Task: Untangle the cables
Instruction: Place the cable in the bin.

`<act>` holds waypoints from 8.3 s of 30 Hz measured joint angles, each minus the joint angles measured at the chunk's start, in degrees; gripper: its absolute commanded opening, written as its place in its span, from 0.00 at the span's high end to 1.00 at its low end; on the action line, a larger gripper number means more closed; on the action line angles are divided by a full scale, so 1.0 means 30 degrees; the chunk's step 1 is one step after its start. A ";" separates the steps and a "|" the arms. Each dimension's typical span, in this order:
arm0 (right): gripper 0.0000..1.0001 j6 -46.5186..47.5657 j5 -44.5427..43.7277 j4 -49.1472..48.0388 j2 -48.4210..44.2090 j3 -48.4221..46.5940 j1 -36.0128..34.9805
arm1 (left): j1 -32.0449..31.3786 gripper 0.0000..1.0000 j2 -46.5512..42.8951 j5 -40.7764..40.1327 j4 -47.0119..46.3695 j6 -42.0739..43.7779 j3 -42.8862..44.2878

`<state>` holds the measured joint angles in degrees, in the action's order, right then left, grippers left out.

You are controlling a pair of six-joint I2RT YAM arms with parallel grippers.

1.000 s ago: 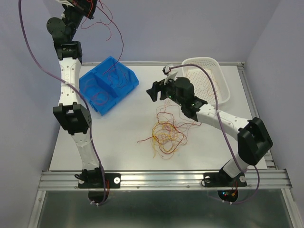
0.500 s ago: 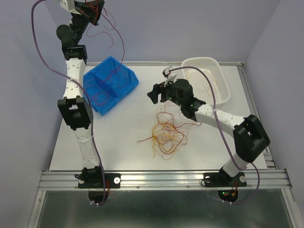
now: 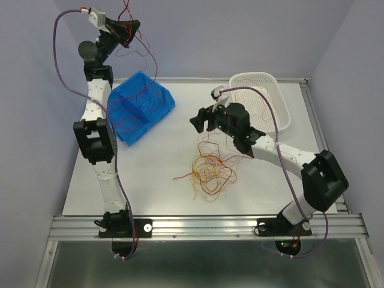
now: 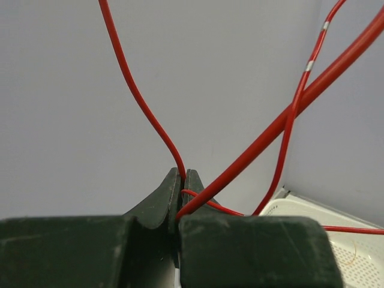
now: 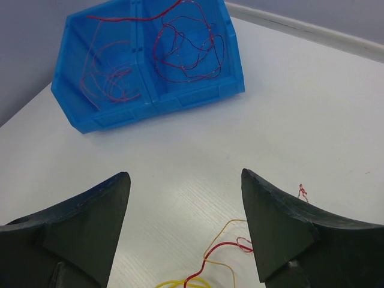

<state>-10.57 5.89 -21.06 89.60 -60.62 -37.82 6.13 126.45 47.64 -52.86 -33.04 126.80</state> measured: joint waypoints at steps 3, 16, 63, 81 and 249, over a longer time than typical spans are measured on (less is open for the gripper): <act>0.21 -0.0007 0.0000 -0.0036 -0.0350 0.0525 0.0087 | 0.0160 1.00 -0.0146 0.0780 -0.0488 0.0408 -0.2419; 0.21 -0.0138 0.0197 -0.0160 -0.1654 0.1661 0.0335 | 0.1581 1.00 -0.0255 0.2907 0.2244 0.4998 -0.9194; 0.24 -0.1151 0.1486 -0.1158 0.1865 0.1705 0.0372 | -0.2674 0.57 0.5829 -1.2546 2.7438 2.8458 0.0401; 0.23 -0.1676 0.2346 -0.1333 0.5020 -0.2120 0.0940 | -0.2623 0.47 0.1078 -1.1591 2.7008 2.9215 -0.1304; 0.18 -0.9624 -0.0933 -1.6575 0.1996 0.7410 0.3133 | -0.3169 1.00 -0.6768 -0.6812 2.6454 2.7795 -0.7468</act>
<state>-39.44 3.09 -70.78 95.59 -38.39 -28.42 -3.38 106.15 27.20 26.50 50.35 104.40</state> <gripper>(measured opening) 0.821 0.045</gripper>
